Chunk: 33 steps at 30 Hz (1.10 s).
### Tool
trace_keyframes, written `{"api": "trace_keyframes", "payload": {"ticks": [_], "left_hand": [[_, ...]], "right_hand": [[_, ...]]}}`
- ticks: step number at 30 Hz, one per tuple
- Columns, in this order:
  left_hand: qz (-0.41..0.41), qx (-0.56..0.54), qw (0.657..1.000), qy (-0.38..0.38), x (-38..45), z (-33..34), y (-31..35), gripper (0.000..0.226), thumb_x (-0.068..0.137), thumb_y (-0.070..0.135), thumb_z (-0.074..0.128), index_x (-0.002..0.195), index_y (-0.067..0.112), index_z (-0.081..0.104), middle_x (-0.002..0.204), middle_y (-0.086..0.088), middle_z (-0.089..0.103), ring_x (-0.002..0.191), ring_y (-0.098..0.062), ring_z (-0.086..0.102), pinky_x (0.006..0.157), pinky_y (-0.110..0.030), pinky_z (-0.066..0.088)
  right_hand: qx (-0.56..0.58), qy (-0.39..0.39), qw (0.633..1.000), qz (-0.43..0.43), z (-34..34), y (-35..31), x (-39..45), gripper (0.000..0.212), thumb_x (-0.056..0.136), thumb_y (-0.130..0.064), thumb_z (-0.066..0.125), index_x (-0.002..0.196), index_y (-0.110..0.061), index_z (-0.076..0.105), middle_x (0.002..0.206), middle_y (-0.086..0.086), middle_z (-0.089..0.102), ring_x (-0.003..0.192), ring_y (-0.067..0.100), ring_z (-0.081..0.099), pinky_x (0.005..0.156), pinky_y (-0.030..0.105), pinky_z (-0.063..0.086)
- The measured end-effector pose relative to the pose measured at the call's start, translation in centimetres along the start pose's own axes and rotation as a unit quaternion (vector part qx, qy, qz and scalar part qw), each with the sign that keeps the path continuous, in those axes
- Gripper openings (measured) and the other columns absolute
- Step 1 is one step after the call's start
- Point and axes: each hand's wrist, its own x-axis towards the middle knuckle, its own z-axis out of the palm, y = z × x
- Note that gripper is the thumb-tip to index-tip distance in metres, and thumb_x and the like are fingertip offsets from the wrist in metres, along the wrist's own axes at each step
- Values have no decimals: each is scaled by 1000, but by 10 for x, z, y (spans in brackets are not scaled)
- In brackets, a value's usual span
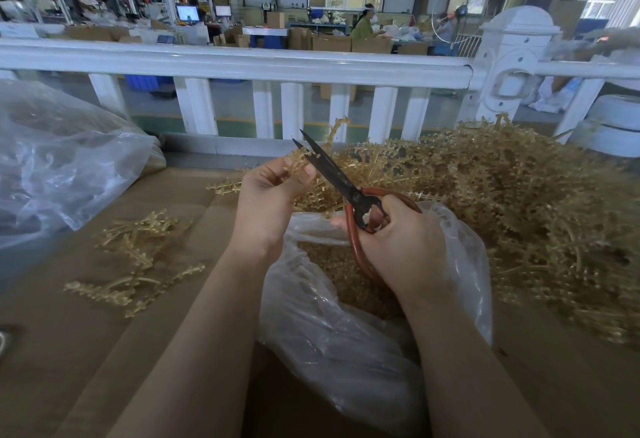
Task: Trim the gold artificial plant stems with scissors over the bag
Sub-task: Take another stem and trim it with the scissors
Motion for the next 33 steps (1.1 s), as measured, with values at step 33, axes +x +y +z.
{"api": "trace_keyframes", "payload": {"ticks": [33], "left_hand": [[-168,10,981,-92,-5,8,-10,15,78,14,78,82,24,68,85,0,64,75,-11,59,73,-25,44]], "right_hand": [[264,-88,950,143,4,0,8,20,88,-30,77,80,-12,74,68,1,72,64,17,68,66,39,59]]}}
